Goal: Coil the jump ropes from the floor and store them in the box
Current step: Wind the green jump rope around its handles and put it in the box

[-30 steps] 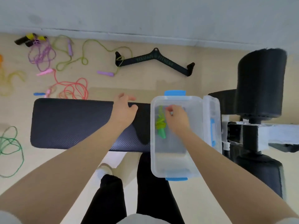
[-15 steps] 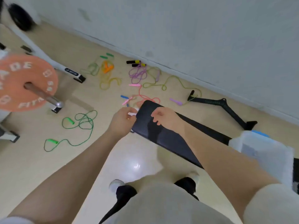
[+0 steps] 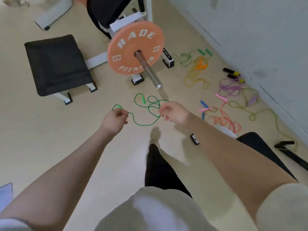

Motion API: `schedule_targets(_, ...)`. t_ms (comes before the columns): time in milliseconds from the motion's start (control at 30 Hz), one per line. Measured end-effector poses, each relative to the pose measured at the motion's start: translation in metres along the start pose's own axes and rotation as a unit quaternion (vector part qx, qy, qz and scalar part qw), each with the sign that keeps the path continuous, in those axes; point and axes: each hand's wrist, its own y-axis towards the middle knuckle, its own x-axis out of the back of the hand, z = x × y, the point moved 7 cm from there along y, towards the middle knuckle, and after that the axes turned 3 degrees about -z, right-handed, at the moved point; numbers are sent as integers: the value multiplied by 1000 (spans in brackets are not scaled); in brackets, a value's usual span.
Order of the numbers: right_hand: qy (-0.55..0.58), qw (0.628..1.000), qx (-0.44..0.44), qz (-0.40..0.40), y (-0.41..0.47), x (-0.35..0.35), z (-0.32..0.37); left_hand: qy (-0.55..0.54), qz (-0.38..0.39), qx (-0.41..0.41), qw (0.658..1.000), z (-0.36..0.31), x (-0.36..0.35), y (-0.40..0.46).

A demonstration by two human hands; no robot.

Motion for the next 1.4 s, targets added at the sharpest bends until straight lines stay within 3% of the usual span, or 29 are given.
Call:
schedule_targets(200,-109,993,-5,35,120,-60,32,-53,-23,52,997,38,47,110)
schedule_targets(433,-56,990,-129,28,292,-129,11,-69,-32,118,990,96,61,269)
schedule_targets(533,-78,986,-136,51,361,-159,-5,-47,-35,138,989,130,57,326)
schedule_targets(867,-231,964,-129,-14,554,-240,-171,-10,6,158,987,323,-67,518)
schedule_targets(1033,-315,935,-151,-56,661,-264,-253,84,27,166,982,434,-132,612)
schedule_targets(1133,-419,895,-116,-100,704,-268,-279,136,-7,179,974,480,-156,657)
schedule_targets(1233,-501,850,-107,-121,729,-271,-305,118,-65,180,974,501,-172,688)
schedule_targets(1333,-411,887,-163,-133,734,-270,-323,135,-62,147,978,495,-183,698)
schedule_targets(1400,-333,917,-191,-110,717,-272,-320,64,-29,137,988,478,-186,685)
